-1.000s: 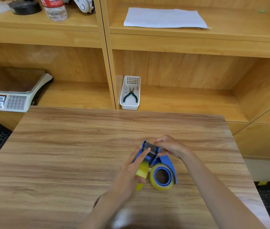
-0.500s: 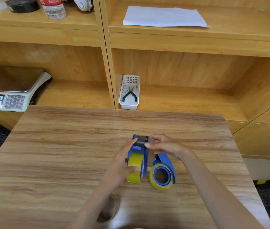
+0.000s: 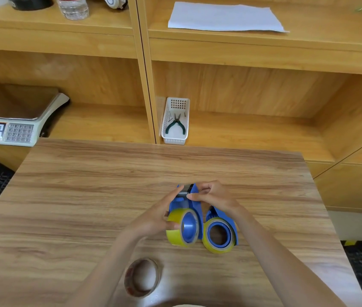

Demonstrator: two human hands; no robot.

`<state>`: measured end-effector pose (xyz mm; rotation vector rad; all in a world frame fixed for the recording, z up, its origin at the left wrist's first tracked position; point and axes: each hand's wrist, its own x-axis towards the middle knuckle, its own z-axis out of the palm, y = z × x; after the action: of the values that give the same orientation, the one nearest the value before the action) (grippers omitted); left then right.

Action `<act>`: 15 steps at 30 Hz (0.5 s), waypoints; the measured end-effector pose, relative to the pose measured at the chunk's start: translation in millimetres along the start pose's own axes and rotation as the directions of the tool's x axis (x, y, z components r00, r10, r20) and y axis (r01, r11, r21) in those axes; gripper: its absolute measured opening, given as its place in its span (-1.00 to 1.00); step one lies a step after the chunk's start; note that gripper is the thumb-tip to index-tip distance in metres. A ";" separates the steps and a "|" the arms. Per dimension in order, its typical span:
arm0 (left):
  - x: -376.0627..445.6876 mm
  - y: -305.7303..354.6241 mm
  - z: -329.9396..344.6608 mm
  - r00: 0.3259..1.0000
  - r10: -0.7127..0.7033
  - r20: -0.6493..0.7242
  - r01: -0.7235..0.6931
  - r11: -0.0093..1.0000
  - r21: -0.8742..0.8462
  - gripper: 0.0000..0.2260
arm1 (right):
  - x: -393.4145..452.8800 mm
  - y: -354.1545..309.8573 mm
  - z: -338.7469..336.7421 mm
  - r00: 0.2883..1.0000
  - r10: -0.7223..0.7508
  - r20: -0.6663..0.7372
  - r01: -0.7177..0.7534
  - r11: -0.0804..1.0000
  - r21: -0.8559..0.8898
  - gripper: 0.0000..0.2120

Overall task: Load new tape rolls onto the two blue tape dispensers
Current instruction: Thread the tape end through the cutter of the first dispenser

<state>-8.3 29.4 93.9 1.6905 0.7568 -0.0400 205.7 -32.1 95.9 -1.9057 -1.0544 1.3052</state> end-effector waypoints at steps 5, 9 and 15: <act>15.0 -15.7 1.8 0.995 -0.075 0.064 0.058 0.968 0.243 -0.01 | 12.2 0.8 21.9 0.994 -0.013 -0.105 -0.013 0.970 -0.241 -0.66; 19.8 -30.9 12.3 0.994 -0.102 -0.032 0.107 0.915 0.389 -0.04 | 32.4 5.7 38.7 0.986 -0.023 -0.168 -0.051 0.904 -0.425 -0.51; 22.2 -51.6 19.3 0.980 -0.142 -0.142 0.190 0.884 0.428 -0.15 | 60.7 3.8 61.2 0.989 0.040 -0.142 -0.103 0.874 -0.475 -0.39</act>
<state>-9.4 25.7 34.6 2.0636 1.0308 -0.2606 161.6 20.4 43.4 -2.3790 -1.3462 0.9979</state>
